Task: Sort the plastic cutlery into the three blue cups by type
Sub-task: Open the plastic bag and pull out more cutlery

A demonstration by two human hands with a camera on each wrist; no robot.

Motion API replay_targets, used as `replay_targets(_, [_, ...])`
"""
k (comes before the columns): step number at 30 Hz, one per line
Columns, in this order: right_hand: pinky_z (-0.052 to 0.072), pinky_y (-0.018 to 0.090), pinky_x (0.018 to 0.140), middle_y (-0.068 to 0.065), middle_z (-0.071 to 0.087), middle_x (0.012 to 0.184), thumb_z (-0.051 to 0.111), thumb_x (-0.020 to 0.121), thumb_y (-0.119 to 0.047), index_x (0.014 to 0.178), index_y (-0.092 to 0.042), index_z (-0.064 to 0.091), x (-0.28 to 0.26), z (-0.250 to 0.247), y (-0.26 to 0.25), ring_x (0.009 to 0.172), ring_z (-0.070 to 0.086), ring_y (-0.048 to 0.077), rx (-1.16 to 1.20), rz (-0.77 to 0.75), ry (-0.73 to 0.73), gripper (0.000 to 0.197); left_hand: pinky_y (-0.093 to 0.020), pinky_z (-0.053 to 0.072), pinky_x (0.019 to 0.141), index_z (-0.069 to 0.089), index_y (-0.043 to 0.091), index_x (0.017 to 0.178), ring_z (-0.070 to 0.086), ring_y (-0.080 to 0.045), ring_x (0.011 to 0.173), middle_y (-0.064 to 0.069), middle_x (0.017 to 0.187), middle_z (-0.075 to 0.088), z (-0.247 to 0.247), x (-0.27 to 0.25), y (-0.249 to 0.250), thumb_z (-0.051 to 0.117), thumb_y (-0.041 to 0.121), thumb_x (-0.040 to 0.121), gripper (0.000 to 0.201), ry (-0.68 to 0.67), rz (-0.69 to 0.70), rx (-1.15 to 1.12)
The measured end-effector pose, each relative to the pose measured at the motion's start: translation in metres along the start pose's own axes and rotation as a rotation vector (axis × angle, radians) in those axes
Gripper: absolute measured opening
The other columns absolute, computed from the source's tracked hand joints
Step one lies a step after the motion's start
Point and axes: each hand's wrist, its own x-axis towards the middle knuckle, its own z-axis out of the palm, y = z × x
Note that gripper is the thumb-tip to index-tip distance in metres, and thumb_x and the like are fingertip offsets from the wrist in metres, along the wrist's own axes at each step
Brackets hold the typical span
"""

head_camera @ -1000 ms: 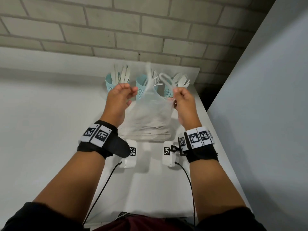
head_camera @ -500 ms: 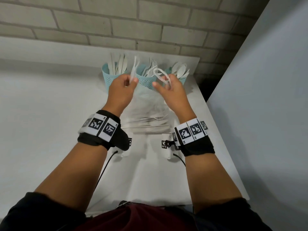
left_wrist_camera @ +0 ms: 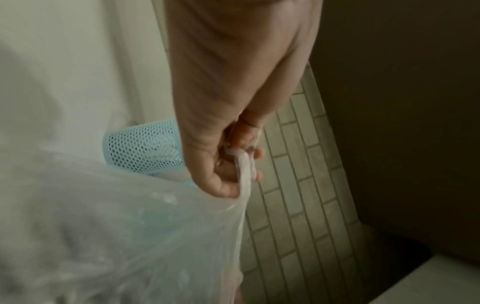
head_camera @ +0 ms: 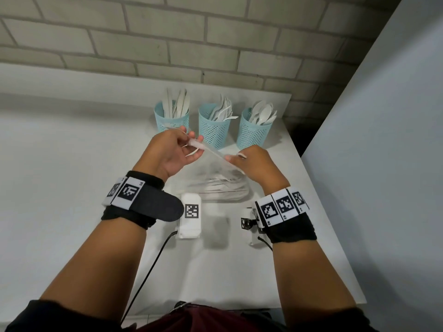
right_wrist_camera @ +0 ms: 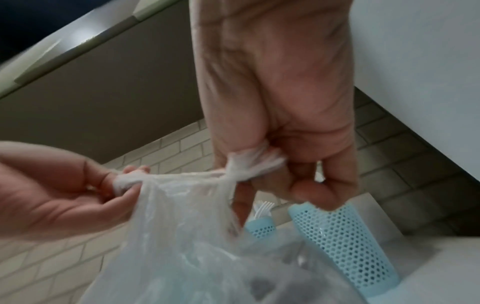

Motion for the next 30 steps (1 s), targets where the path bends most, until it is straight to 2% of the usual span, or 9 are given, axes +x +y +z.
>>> replay_targets(4, [0.040,0.028,0.063,0.009,0.061,0.066,0.064,0.082,-0.046,0.068,0.002,0.061,-0.003,-0.001,0.003,0.061,0.055,0.021,0.239,-0.037,-0.036,0.050,-0.035,0.052,0.072,0.041,0.015,0.068,0.053,-0.014,0.057,0.000,0.056,0.044,-0.002,0.001,0.007,0.034,0.005,0.087,0.022,-0.037,-0.025,-0.104])
replay_targets(7, [0.045,0.027,0.066,0.024,0.067,0.079,0.072,0.080,-0.030,0.082,0.010,0.066,-0.001,0.002,0.005,0.064,0.059,0.021,0.243,-0.066,-0.002,0.041,-0.021,0.050,0.055,0.047,0.010,0.083,0.041,-0.009,0.051,0.000,0.058,0.040,0.000,0.001,0.008,0.039,0.007,0.094,0.014,-0.011,-0.016,-0.141])
replay_targets(9, [0.040,0.025,0.062,0.017,0.060,0.067,0.070,0.083,-0.026,0.083,0.012,0.063,0.000,0.002,0.006,0.061,0.049,0.013,0.308,-0.060,0.051,0.038,-0.014,0.036,0.042,0.049,0.011,0.098,0.034,-0.006,0.046,0.001,0.062,0.036,0.001,0.001,0.009,0.037,0.008,0.098,0.012,-0.028,0.017,-0.055])
replay_targets(12, [0.047,0.029,0.067,0.003,0.061,0.073,0.066,0.086,-0.021,0.080,0.000,0.064,0.001,-0.001,0.006,0.067,0.056,0.011,0.407,-0.020,0.038,0.021,-0.015,0.024,0.041,0.049,0.016,0.094,0.028,-0.005,0.045,0.004,0.063,0.033,0.004,0.000,0.007,0.042,0.022,0.098,0.010,-0.045,0.131,0.457])
replay_targets(15, [0.052,0.027,0.067,0.000,0.063,0.077,0.059,0.091,-0.015,0.079,-0.014,0.058,0.003,0.000,0.001,0.070,0.065,0.011,0.484,0.003,0.010,0.011,-0.019,0.035,0.053,0.059,0.014,0.097,0.042,-0.006,0.060,0.005,0.073,0.048,0.005,0.000,-0.003,0.062,0.040,0.086,0.028,-0.069,0.227,1.107])
replay_targets(19, [0.051,0.024,0.060,0.002,0.058,0.068,0.061,0.089,-0.009,0.089,-0.003,0.059,0.004,0.003,-0.002,0.057,0.057,0.008,0.532,-0.024,0.115,0.006,-0.020,0.040,0.069,0.070,0.006,0.095,0.052,-0.011,0.077,0.003,0.080,0.059,0.004,0.003,-0.013,0.069,0.031,0.082,0.028,-0.030,0.236,1.473])
replay_targets(21, [0.047,0.021,0.055,0.001,0.055,0.064,0.065,0.086,-0.008,0.088,0.000,0.061,0.003,0.004,-0.001,0.052,0.051,0.007,0.555,-0.031,0.162,0.010,-0.025,0.041,0.073,0.070,0.005,0.093,0.052,-0.015,0.077,-0.001,0.083,0.061,0.003,0.004,-0.013,0.066,0.027,0.086,0.024,0.002,0.229,1.456])
replay_targets(25, [0.042,0.022,0.062,0.002,0.064,0.074,0.075,0.077,-0.019,0.086,-0.001,0.069,0.005,0.007,-0.001,0.062,0.053,0.007,0.477,-0.023,0.181,0.021,-0.017,0.045,0.052,0.067,0.006,0.089,0.064,-0.009,0.056,-0.010,0.079,0.070,-0.002,0.007,-0.010,0.064,0.014,0.087,0.009,-0.022,0.071,0.980])
replay_targets(30, [0.038,0.026,0.066,0.009,0.056,0.072,0.077,0.075,-0.021,0.077,0.000,0.064,0.006,0.010,0.000,0.064,0.049,0.016,0.357,0.033,0.051,0.025,-0.024,0.056,0.070,0.064,0.010,0.085,0.068,-0.012,0.062,-0.004,0.067,0.072,-0.015,0.011,-0.011,0.069,0.003,0.079,0.011,-0.008,-0.056,0.522])
